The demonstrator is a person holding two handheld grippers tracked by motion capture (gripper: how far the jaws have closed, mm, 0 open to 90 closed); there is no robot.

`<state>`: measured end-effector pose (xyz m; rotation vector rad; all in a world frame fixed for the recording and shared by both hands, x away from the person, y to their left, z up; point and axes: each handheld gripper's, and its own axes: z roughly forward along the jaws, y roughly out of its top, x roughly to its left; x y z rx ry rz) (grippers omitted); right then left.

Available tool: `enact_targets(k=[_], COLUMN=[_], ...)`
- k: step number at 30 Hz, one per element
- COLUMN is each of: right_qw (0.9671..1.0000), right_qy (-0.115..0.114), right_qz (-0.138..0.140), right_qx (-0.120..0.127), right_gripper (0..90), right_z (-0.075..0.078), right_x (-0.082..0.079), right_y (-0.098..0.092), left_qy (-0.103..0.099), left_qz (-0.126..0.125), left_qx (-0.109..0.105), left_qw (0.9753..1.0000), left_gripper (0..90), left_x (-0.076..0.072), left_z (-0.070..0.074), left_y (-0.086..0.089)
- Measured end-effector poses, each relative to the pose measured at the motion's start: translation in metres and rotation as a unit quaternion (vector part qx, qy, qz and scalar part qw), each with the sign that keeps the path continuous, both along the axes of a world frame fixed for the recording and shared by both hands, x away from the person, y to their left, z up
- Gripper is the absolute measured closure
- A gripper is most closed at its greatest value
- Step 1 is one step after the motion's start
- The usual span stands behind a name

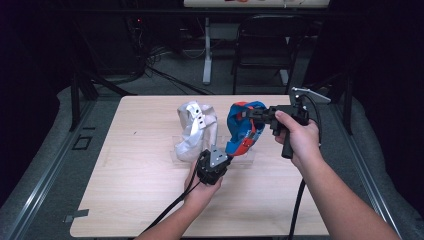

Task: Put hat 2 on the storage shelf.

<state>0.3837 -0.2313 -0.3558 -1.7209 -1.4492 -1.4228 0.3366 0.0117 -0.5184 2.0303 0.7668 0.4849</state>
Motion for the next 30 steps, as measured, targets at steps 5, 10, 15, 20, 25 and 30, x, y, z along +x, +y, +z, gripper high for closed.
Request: enact_targets(k=[5, 10, 15, 20, 25, 30], right_qw=[1.0, 0.9999, 0.9999, 0.9999, 0.9997, 0.9993], right_qy=[0.003, 0.003, -0.009, -0.003, 0.006, 0.009], right_qz=[-0.004, -0.007, -0.012, -0.007, -0.006, -0.007], right_qx=[-0.006, -0.008, 0.003, -0.011, -0.022, -0.036], right_gripper=[78.9, 79.0, 79.0, 78.9, 78.8, 78.8], right_z=[-0.005, -0.009, -0.001, -0.005, -0.015, -0.022], right_x=[0.0, 0.0, -0.001, 0.0, 0.002, 0.004], right_y=[-0.001, -0.003, -0.007, -0.004, -0.001, -0.001], left_qy=[0.0, -0.011, -0.017, 0.011, 0.025, 0.024], left_qz=[0.006, -0.005, -0.006, 0.004, 0.009, 0.015], left_qx=[-0.01, 0.002, 0.004, 0.009, 0.027, 0.02], left_qw=[0.9999, 0.9999, 0.9998, 0.9999, 0.9993, 0.9994], left_gripper=[87.8, 88.0, 87.9, 87.7, 87.6, 87.7], left_x=[0.001, 0.001, 0.004, 0.005, 0.006, 0.005], left_z=[-0.001, 0.001, 0.003, -0.003, -0.011, -0.016], left_y=[0.0, 0.0, -0.004, -0.005, -0.005, -0.005])
